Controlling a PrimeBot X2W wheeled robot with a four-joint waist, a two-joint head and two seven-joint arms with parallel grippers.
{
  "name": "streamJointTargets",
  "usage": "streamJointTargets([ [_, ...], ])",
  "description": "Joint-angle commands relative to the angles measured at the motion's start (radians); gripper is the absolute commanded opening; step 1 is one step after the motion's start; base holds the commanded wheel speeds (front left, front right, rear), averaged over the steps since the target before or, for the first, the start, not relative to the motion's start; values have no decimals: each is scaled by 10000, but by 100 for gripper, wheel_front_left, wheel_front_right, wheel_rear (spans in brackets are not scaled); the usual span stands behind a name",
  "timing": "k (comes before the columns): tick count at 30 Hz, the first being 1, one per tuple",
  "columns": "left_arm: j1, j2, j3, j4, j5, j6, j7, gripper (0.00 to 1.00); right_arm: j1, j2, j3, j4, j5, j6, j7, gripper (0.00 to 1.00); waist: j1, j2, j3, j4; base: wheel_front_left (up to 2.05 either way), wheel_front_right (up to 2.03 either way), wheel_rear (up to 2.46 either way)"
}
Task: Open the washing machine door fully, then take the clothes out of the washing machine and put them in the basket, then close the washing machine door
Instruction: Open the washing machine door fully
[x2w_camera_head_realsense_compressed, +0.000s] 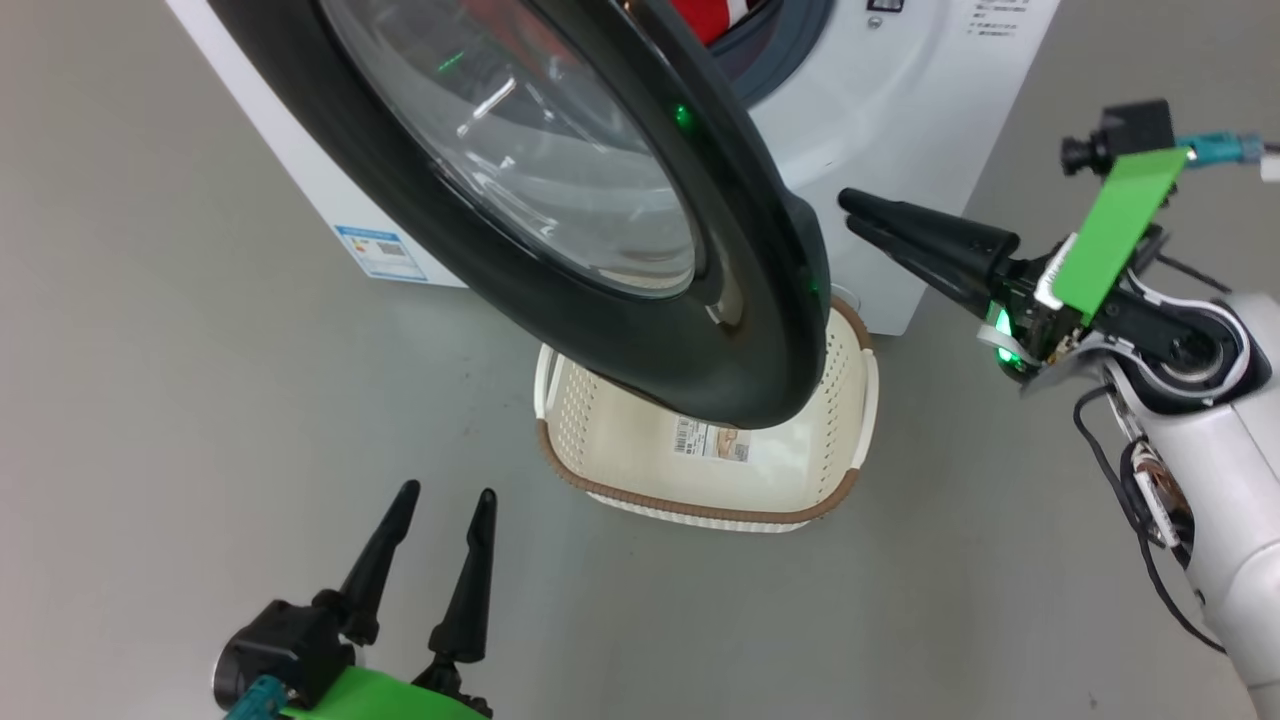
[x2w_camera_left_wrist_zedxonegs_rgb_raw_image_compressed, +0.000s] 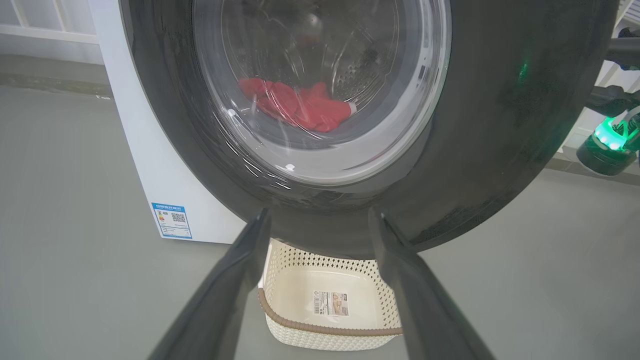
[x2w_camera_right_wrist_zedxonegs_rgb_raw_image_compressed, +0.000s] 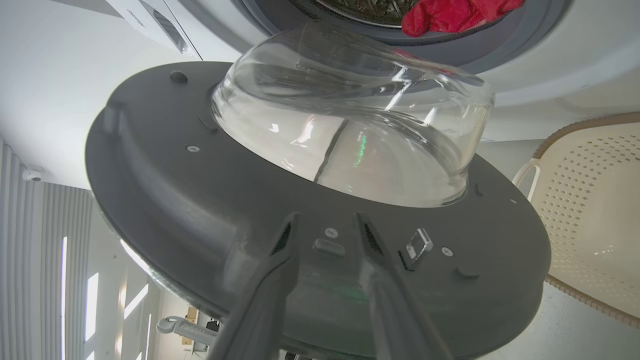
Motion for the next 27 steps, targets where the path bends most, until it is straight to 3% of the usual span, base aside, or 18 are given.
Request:
streamJointTargets([
  [1,46,158,388,-267,83,-35,-122,100,174,96,-76,-283,-90,8,-101,100,0,0,-92,-104,0,0,0],
  [27,644,158,1690,-252,743,-68,-122,100,5692,855,-2278,-2317,-1034,8,-1840,100,0,0,-784,-1764,0,0,0],
])
